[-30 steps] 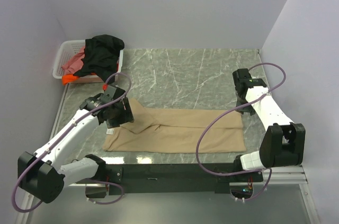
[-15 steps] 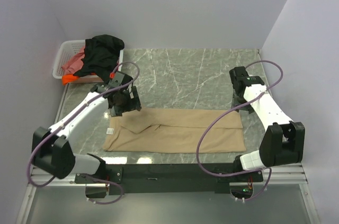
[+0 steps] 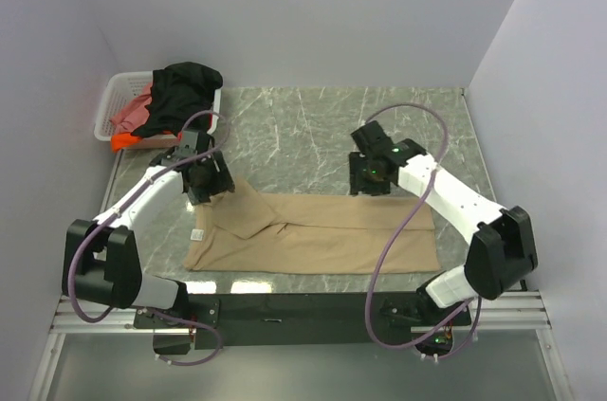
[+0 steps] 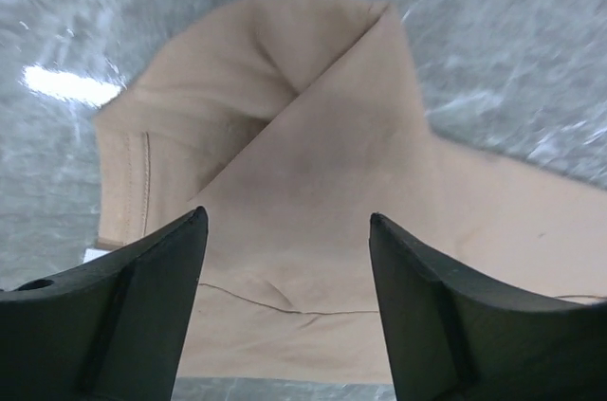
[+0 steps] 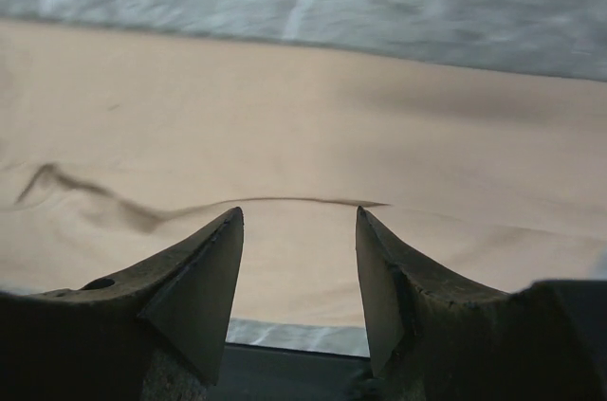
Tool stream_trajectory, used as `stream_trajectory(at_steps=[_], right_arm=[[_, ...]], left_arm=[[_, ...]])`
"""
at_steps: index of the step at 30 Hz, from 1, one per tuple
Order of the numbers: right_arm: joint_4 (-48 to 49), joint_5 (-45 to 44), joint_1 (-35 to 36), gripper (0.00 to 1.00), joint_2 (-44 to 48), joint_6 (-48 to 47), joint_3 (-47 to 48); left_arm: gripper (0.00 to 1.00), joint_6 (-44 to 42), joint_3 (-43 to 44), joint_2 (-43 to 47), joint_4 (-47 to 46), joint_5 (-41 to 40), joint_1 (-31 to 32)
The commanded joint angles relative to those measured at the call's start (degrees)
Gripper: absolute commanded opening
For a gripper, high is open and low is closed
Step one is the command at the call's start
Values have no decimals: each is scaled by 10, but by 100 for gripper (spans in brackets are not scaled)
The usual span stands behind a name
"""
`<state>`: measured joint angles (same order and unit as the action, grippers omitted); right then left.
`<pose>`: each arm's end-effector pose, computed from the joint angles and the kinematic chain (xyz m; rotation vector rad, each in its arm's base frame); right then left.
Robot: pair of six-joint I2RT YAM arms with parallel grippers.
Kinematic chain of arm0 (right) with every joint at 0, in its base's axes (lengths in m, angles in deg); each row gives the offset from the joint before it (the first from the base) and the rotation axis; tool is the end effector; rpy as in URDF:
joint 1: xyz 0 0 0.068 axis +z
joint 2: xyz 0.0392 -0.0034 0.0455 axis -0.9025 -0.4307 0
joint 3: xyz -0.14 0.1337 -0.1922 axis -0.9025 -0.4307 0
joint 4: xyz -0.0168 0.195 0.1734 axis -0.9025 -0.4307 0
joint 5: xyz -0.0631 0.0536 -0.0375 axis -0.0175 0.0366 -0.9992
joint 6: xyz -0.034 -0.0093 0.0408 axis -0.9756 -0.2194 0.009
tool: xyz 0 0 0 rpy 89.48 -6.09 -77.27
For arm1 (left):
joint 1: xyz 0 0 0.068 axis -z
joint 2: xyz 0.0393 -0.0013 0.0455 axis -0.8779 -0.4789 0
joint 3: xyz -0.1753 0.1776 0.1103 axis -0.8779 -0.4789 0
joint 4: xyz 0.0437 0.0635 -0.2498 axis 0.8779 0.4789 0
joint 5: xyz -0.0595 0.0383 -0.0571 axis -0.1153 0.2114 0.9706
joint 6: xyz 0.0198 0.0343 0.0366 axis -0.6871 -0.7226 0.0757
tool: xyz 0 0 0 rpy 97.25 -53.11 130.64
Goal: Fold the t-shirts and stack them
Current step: Fold the tshirt
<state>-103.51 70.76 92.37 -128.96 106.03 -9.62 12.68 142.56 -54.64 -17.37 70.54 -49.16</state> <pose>0.2525 0.1292 0.2677 -0.0479 2.6892 0.1342 0.2669 -0.0572 0.2334 -0.5560 2.5977 -0.2598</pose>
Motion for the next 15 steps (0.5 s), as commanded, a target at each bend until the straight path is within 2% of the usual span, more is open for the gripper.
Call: stream_trajectory(at_steps=[1,7,12,15], right_arm=[[42,31,62,58,-30,30,37],[45,40,140,58,-84,47,83],[42,44,170,58,-104,50,105],[36,40,181,58,-108,49,110]], left_arm=[[74,-13,-47,10,-47,36,-11],[68,-3,-114,36,-92,37,-31],[66,11,-147,43,-130,48,-34],[62,16,-164,38,-157,57,-35]])
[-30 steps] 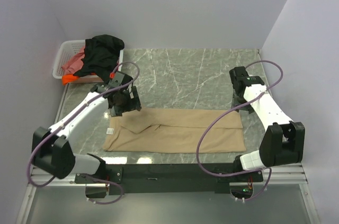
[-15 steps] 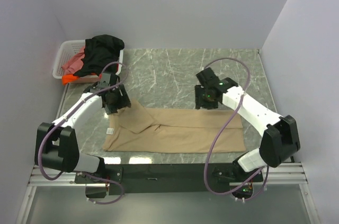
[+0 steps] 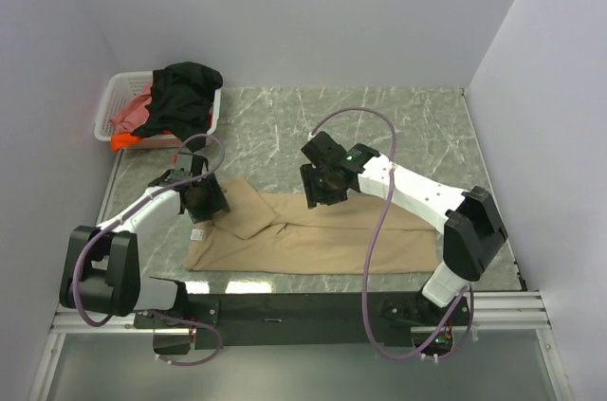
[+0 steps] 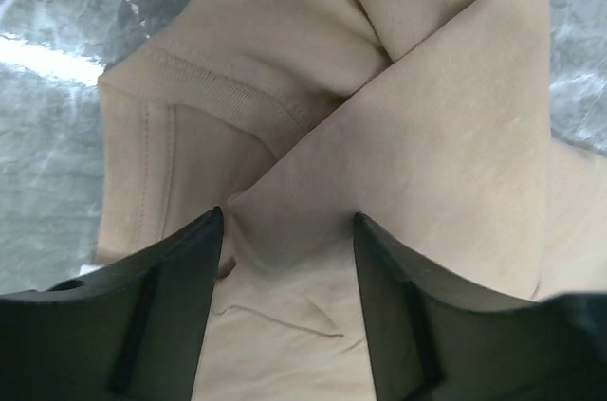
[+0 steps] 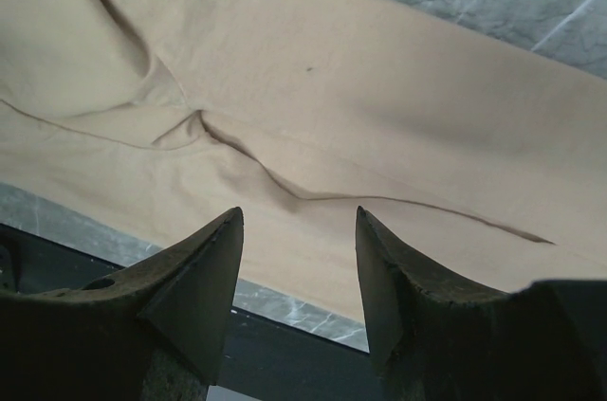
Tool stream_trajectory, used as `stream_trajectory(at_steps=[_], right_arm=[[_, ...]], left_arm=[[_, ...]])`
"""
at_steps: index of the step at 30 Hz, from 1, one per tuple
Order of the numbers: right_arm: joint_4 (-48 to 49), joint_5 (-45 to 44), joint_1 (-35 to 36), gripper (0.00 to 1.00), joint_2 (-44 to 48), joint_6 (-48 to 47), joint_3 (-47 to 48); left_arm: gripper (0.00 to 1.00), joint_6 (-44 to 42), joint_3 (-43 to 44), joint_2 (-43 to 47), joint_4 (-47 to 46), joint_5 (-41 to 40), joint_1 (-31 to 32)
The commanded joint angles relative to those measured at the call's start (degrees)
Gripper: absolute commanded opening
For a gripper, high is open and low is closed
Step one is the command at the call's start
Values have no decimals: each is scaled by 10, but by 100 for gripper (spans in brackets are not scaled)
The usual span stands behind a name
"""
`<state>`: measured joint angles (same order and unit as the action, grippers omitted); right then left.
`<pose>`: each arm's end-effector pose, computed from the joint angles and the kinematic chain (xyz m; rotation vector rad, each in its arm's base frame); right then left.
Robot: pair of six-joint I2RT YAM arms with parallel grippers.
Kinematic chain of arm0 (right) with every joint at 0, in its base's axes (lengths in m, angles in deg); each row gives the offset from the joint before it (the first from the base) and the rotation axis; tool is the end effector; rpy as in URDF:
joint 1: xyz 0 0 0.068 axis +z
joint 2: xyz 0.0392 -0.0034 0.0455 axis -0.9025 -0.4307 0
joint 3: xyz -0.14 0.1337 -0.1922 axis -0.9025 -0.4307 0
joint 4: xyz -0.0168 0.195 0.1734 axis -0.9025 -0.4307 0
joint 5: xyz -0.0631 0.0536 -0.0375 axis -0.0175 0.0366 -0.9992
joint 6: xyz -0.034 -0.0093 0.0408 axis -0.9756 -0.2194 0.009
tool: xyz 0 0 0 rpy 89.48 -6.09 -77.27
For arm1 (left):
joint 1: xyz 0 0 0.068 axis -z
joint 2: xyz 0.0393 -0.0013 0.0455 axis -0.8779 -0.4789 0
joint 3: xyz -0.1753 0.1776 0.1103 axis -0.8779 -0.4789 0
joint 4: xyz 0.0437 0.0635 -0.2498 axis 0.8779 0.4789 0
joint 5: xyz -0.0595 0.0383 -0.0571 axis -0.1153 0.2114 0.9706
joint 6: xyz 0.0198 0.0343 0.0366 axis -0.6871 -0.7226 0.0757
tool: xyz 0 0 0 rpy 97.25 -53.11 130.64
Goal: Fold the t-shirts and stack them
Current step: Fold the tshirt
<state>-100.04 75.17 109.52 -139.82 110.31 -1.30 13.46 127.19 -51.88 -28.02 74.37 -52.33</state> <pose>0.2373 0.2359 0.2591 -0.3775 2.7036 0.3480 0.2384 -0.0398 0.1758 -0.6351 2.6287 -0.3148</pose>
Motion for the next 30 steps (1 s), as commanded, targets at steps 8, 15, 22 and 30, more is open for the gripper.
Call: stream_trajectory(at_steps=[8,15,22,30], right_arm=[[3,-9,20,58,9,16,10],[2,-8,23,58,1,13,11],[5,-5,35,58,-16,9,16],[16,8,44,58,-29,8,17]], left_arm=[[26,3,0,7,-29,0,-4],[5,26,44,73,69,-2,-4],[0,87,21,143,134,35,-4],[2,139,-10,247,210,49,-4]])
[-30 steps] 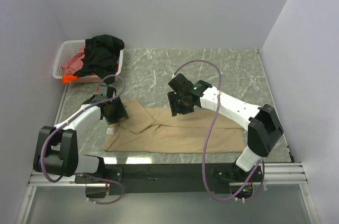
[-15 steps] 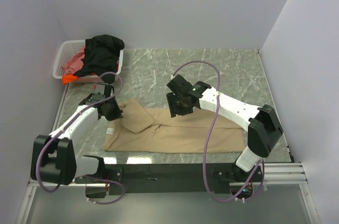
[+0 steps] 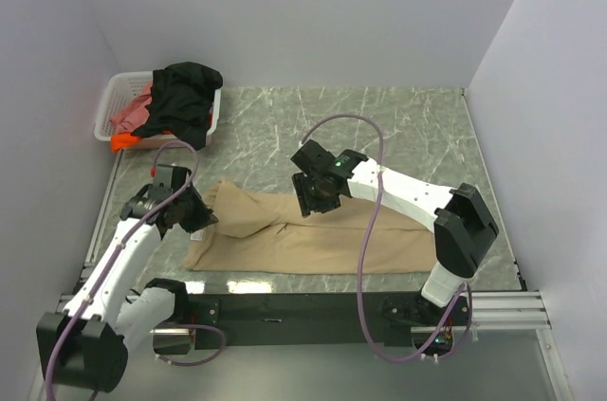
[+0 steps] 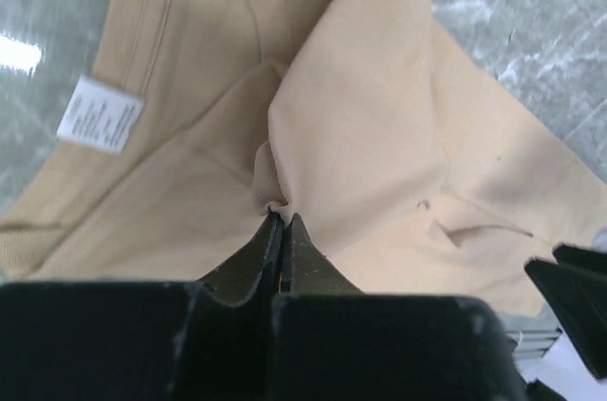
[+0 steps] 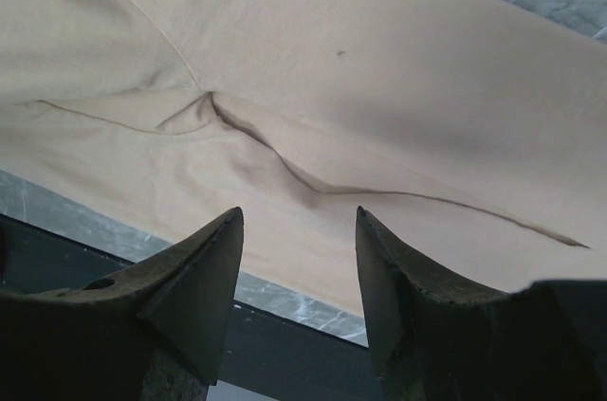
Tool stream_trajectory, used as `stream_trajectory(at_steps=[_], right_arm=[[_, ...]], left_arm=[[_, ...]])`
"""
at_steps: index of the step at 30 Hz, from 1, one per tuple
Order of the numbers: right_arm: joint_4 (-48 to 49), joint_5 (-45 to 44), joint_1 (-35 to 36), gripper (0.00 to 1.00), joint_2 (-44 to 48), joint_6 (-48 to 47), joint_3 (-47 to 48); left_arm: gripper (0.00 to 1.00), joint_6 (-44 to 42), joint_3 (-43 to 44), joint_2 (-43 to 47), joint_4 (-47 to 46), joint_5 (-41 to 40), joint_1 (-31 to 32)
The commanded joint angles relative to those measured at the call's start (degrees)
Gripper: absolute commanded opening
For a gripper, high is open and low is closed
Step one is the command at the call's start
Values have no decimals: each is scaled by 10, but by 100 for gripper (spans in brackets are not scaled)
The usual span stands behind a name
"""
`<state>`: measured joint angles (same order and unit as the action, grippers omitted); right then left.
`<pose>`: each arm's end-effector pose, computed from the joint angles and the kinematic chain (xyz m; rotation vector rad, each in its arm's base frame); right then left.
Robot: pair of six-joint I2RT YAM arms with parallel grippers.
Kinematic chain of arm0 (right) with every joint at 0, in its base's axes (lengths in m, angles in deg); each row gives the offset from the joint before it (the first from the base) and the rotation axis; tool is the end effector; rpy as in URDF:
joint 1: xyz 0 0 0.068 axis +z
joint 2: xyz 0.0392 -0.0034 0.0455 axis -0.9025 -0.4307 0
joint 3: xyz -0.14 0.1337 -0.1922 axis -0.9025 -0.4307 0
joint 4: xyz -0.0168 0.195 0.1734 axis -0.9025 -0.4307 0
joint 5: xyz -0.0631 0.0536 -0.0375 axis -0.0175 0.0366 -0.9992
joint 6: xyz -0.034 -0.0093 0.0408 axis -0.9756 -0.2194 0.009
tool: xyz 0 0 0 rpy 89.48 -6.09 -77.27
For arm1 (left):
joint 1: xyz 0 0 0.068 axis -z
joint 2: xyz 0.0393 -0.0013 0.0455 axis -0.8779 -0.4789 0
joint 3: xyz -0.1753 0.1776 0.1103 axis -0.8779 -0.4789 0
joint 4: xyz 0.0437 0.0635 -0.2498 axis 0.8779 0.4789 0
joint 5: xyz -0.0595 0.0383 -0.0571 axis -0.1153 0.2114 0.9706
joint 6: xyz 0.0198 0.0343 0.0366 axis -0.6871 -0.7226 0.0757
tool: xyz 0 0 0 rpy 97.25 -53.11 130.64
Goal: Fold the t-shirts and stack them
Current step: Fold the tshirt
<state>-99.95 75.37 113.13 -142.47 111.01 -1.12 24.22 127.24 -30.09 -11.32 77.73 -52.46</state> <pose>0.2264 0.2557 0.2454 -0.4555 2.7375 0.3399 0.1758 -0.0315 0.2333 -0.8399 2.5141 -0.4886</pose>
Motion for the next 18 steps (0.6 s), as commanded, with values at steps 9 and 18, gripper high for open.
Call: stream_trajectory(at_steps=[9,18], right_arm=[[12,13,29,58,-17,0,25],[14,29,45,58,-43,4,53]], left_arm=[[13,49,-47,120,112,19,-1],[76,47,-26,153,145,-6,-1]])
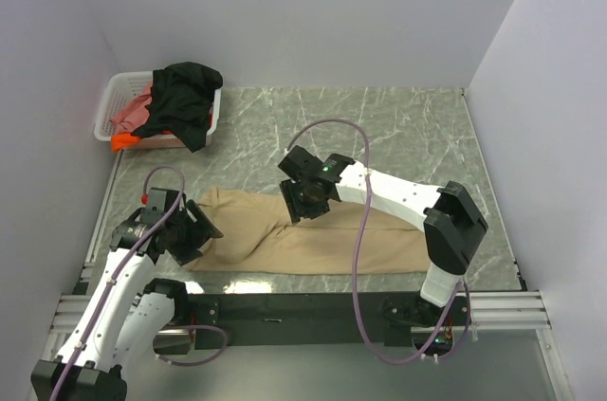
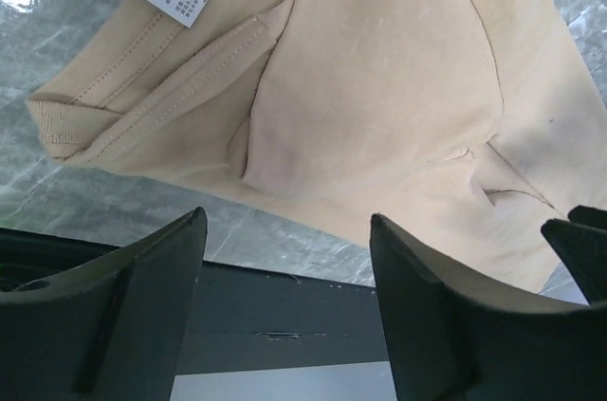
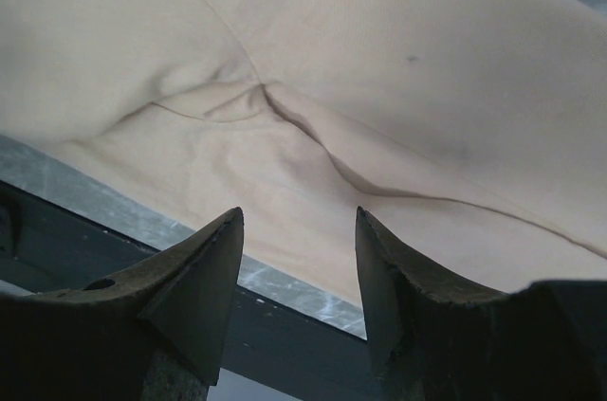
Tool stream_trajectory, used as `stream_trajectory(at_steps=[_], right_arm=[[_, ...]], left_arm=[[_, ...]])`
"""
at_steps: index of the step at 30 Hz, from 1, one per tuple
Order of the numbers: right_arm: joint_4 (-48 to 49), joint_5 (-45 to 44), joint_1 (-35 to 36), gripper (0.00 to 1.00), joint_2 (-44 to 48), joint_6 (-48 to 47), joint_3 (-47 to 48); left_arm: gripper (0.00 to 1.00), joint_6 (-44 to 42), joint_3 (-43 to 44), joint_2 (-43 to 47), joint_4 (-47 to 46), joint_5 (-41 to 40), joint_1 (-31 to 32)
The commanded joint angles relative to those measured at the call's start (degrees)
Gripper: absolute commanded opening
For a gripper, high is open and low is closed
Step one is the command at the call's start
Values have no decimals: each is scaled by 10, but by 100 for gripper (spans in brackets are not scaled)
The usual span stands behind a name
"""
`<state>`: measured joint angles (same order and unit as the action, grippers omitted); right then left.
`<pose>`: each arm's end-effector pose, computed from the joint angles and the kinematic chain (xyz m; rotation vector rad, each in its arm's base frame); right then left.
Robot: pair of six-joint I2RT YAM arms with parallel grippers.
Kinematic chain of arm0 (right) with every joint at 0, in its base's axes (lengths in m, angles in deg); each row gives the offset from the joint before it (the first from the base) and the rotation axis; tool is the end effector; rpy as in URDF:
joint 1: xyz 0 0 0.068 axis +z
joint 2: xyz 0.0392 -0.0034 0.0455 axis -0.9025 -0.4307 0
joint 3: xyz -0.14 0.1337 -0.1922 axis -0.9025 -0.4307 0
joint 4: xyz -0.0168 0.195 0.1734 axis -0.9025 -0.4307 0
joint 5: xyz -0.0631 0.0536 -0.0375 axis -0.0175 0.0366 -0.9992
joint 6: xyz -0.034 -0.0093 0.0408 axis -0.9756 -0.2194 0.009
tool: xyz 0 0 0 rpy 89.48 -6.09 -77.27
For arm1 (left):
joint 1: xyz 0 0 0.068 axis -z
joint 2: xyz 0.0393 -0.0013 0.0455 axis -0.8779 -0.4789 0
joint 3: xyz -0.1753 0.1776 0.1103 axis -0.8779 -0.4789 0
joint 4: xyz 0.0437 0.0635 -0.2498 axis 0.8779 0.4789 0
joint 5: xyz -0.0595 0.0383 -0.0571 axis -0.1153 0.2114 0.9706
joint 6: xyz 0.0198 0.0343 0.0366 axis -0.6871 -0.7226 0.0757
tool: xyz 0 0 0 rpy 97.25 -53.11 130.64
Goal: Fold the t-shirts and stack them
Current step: Fold the tshirt
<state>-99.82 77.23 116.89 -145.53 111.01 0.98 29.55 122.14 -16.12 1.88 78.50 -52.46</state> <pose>0.2156 0.2802 0.2388 -0.5615 2.7535 0.3808 0.1192 -0.0231 0.2250 -0.9892 2.5552 -0.4927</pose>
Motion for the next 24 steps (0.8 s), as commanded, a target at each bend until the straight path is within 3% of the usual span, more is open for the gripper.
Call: stream_trajectory(at_steps=[1,6,10,13,17,24], right_arm=[[13,11,8,58,-15,4,41],[10,8,10,58,-15,9,46],[5,-17,7,58,0,30,22],[13,-21,-8,58,19,49,-9],[28,-12,-35,58,53,65,-38],[54,-3,-82,59,95,82,-87]], left_arm=[[74,-8,25,13,3,-11,-1],[60,-42,16,-6,-48,4,5],[56,-45,29,-24,-88,-28,44],[56,-17,41,-64,-131,-66,137],[59,-16,117,-197,-136,-188,272],[57,-86,161,-296,-173,-271,359]])
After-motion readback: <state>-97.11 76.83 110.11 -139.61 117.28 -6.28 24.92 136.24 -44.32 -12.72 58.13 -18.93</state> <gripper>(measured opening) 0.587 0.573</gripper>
